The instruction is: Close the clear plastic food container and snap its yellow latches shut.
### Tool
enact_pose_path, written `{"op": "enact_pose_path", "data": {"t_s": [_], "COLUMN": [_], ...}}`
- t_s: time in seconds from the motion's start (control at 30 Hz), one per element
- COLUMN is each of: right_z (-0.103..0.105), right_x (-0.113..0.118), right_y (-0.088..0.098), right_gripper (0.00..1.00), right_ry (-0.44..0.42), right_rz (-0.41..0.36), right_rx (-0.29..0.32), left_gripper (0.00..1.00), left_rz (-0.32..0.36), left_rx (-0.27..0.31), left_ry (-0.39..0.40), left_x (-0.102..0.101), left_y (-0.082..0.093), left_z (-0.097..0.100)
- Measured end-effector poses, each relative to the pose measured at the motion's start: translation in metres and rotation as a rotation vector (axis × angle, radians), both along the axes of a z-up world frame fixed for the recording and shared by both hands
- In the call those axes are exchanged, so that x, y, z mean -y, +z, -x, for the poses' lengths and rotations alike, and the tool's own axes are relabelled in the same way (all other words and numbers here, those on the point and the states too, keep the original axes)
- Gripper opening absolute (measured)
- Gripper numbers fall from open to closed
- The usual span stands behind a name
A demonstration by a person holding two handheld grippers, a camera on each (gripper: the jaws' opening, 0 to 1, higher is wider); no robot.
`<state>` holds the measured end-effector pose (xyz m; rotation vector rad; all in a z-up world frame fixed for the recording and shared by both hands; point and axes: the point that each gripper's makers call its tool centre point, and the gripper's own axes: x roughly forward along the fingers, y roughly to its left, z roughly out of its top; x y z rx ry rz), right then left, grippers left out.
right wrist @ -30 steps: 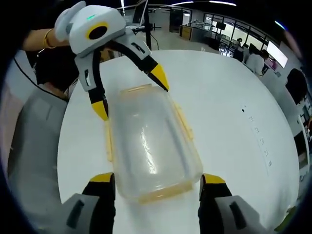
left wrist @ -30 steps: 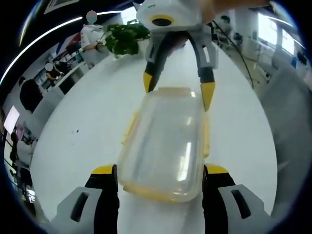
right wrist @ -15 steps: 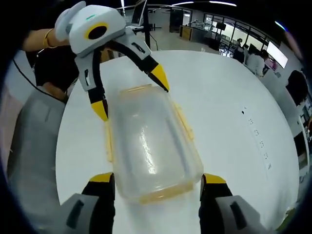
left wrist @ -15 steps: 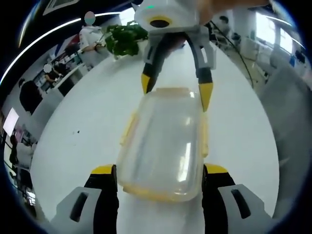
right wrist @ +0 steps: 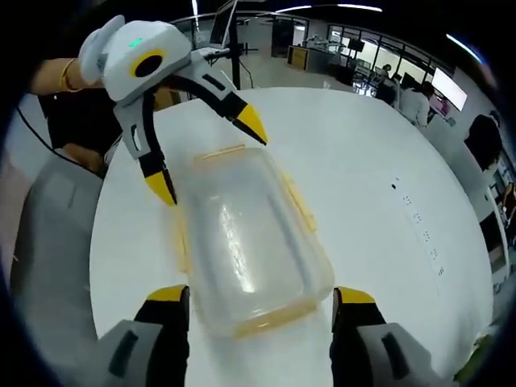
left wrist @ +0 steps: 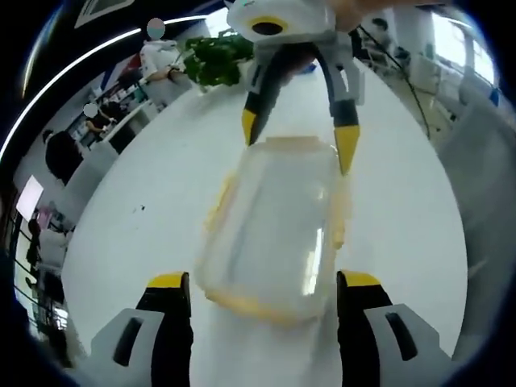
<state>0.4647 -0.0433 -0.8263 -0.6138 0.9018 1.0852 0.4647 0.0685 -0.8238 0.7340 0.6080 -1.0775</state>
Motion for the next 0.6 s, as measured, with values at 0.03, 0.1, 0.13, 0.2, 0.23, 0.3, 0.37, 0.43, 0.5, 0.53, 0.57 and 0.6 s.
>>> {"op": "enact_pose_path", "data": {"t_s": [0.03, 0.1, 0.13, 0.2, 0.23, 0.3, 0.37, 0.43, 0.5, 0.53, 0.57, 0.6], "right_z": [0.001, 0.002, 0.002, 0.006, 0.008, 0.013, 0.019, 0.022, 0.027, 0.030, 0.032, 0.036], "right_x": [0.001, 0.003, 0.003, 0.004, 0.004, 0.000, -0.004, -0.004, -0.003, -0.002, -0.001, 0.001], "right_y": [0.001, 0.004, 0.005, 0.009, 0.012, 0.017, 0.024, 0.029, 0.033, 0.035, 0.036, 0.038], "right_gripper": [0.73, 0.73, 0.73, 0.74, 0.74, 0.74, 0.74, 0.74, 0.74, 0.74, 0.74, 0.74], "right_ry": [-0.006, -0.027, -0.032, -0.060, -0.073, -0.105, -0.129, -0.143, -0.149, -0.152, -0.154, -0.153], "right_rz": [-0.002, -0.013, -0.017, -0.036, -0.050, -0.098, -0.157, -0.179, -0.183, -0.180, -0.178, -0.175], "right_rx": [-0.003, 0.010, 0.012, 0.010, 0.007, -0.011, -0.033, -0.026, -0.016, -0.005, 0.003, 0.005], "left_gripper": [0.72, 0.72, 0.72, 0.72, 0.72, 0.71, 0.72, 0.74, 0.74, 0.73, 0.73, 0.73], "left_rz": [0.002, 0.016, 0.030, 0.061, 0.070, 0.074, 0.118, 0.190, 0.202, 0.214, 0.224, 0.233], "left_rx": [0.003, 0.002, -0.002, -0.008, -0.011, -0.019, -0.073, -0.080, -0.064, -0.054, -0.048, -0.040], "left_ry": [0.013, 0.040, 0.055, 0.085, 0.095, 0.100, 0.136, 0.159, 0.171, 0.181, 0.187, 0.194], "left_x": [-0.004, -0.010, -0.011, -0.013, -0.015, -0.018, -0.016, -0.011, -0.013, -0.014, -0.015, -0.016], "left_y": [0.001, 0.003, 0.005, 0.008, 0.009, 0.010, 0.013, 0.025, 0.033, 0.038, 0.041, 0.045], "left_z": [0.003, 0.008, 0.011, 0.015, 0.019, 0.027, 0.036, 0.040, 0.044, 0.046, 0.047, 0.049]}}
